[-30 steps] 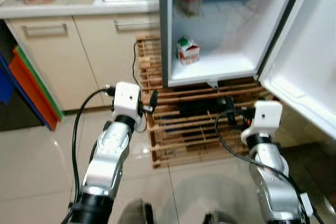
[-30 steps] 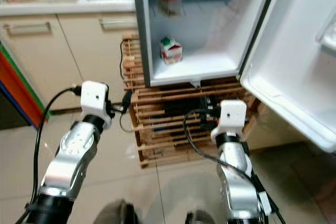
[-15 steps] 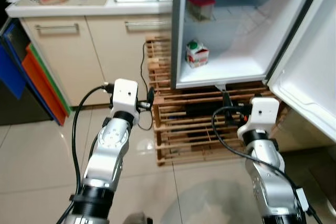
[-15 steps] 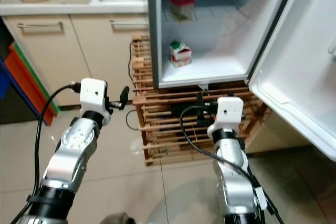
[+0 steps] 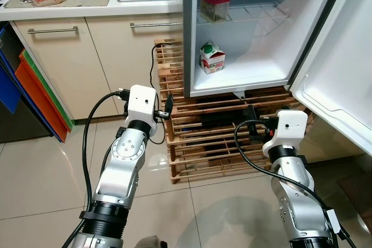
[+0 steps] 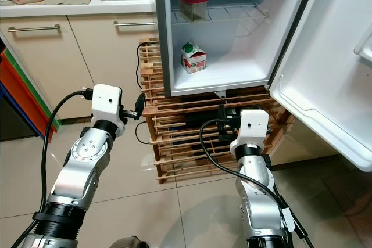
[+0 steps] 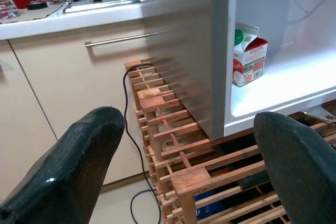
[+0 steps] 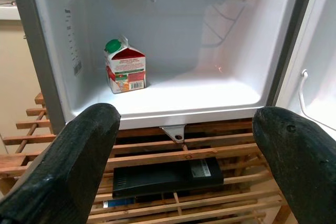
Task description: Restocking fridge
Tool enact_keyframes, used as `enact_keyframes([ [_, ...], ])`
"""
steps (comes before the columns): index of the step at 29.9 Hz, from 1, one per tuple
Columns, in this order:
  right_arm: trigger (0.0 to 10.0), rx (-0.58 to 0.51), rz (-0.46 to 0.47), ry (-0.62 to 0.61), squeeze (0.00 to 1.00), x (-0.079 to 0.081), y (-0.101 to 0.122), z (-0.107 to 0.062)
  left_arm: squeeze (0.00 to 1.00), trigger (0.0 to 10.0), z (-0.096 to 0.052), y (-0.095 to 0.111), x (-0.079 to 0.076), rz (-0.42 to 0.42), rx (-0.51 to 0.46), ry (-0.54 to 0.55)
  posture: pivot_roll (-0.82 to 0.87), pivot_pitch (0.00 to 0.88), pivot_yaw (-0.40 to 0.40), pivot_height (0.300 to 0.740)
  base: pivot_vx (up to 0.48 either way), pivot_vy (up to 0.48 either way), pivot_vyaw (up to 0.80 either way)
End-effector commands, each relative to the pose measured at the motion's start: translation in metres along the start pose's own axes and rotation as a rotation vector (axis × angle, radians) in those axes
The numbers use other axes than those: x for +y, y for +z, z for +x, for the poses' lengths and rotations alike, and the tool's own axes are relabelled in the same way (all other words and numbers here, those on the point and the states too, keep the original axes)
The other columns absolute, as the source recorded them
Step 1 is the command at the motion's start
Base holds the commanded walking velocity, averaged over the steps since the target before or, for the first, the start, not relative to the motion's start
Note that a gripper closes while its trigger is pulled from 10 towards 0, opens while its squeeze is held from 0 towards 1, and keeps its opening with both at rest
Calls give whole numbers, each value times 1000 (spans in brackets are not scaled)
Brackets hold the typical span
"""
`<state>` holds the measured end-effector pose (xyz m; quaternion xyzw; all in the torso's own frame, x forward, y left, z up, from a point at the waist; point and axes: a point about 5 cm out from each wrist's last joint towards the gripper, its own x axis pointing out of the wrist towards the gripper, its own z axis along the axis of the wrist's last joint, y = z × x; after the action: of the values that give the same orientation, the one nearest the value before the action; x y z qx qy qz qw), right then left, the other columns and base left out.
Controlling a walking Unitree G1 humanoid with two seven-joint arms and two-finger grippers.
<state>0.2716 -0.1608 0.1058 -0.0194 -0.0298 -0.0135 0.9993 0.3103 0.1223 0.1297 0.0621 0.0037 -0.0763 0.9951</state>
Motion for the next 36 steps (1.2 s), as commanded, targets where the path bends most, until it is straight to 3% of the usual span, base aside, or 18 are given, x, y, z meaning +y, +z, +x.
enact_keyframes([
  [1,10000,5,-10,0,0,-1,-2,1,0,10000,3,3,1,4,-9,6,49,42,20,740,0,0,0],
  [13,10000,7,-19,15,0,2,-2,1,0,10000,5,7,-4,-17,-33,-23,40,40,20,740,0,0,0],
  [26,10000,18,-19,19,0,1,-5,2,0,10000,-2,8,-11,-58,-57,-40,43,39,16,740,0,-478,0],
  [33,10000,21,-33,13,0,-1,-5,2,0,10000,-1,-2,-4,-54,-9,-2,41,39,14,740,0,-274,340],
  [36,10000,26,-36,-9,0,-5,-7,1,0,10000,-8,-15,10,-36,30,37,40,36,12,740,0,0,771],
])
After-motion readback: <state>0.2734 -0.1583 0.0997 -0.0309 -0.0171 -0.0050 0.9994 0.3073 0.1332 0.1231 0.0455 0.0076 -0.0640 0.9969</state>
